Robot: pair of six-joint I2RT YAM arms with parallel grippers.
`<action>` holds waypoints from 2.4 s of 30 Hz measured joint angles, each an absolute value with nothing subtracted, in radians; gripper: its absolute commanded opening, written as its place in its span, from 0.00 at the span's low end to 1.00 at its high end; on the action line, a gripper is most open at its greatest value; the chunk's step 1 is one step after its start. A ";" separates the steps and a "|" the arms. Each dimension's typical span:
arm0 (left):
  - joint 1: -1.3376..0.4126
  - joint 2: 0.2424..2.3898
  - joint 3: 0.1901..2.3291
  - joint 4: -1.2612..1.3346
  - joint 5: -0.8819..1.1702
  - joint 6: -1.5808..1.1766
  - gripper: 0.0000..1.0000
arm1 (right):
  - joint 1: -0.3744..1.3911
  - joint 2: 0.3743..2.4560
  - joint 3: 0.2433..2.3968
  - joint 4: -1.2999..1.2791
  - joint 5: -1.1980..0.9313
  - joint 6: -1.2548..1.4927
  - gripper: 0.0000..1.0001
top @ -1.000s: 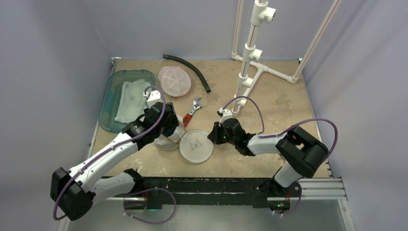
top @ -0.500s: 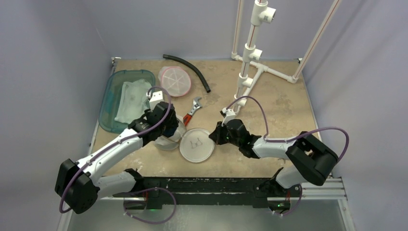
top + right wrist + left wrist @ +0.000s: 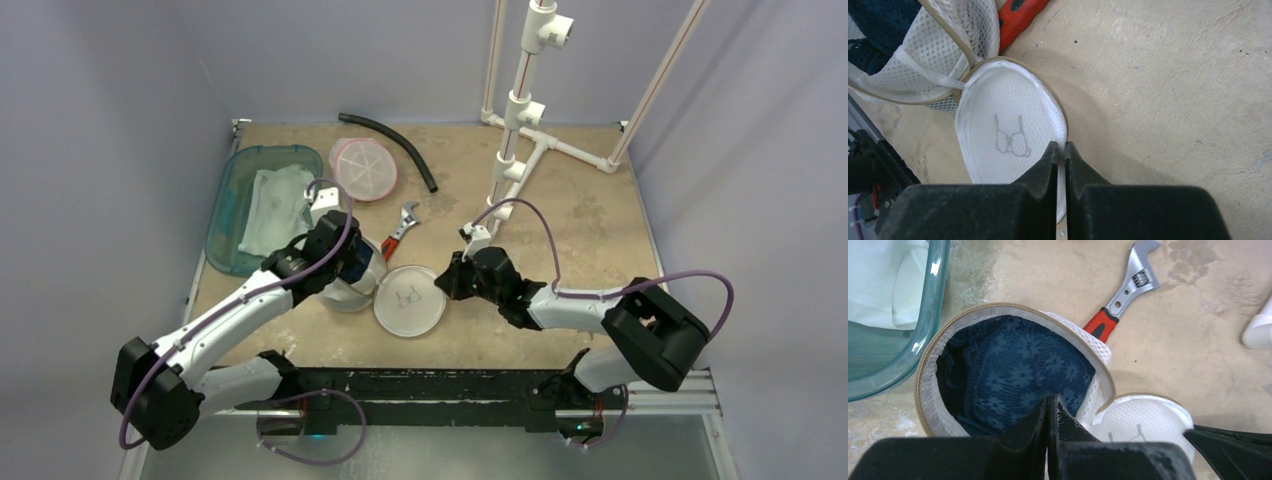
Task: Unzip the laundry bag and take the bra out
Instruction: Open the laundry bag at the center of the board, then pick up the bra from the laundry bag.
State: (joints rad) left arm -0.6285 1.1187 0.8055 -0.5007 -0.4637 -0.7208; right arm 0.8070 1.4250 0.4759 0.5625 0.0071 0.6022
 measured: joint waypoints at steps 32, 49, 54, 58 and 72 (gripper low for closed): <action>-0.628 1.269 0.886 -0.611 -0.479 -0.631 0.70 | 0.807 1.366 0.476 0.529 -0.025 0.598 0.32; -0.628 1.134 0.920 -0.645 -0.457 -0.631 0.00 | 0.807 1.368 0.476 0.529 -0.044 0.598 0.39; -0.628 1.069 1.000 -0.681 -0.430 -0.630 0.00 | 0.807 1.368 0.476 0.529 -0.044 0.602 0.52; -0.628 1.040 1.064 -0.696 -0.398 -0.624 0.00 | 0.807 1.363 0.476 0.527 -0.044 0.603 0.60; -0.628 0.945 1.291 -0.732 -0.289 -0.587 0.00 | 0.807 1.084 0.498 0.396 -0.047 0.572 0.69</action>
State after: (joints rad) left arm -0.6285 0.9455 1.2915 -0.7322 -0.2890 -0.5873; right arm 0.8070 1.0840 0.4980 0.3958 -0.0475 0.5724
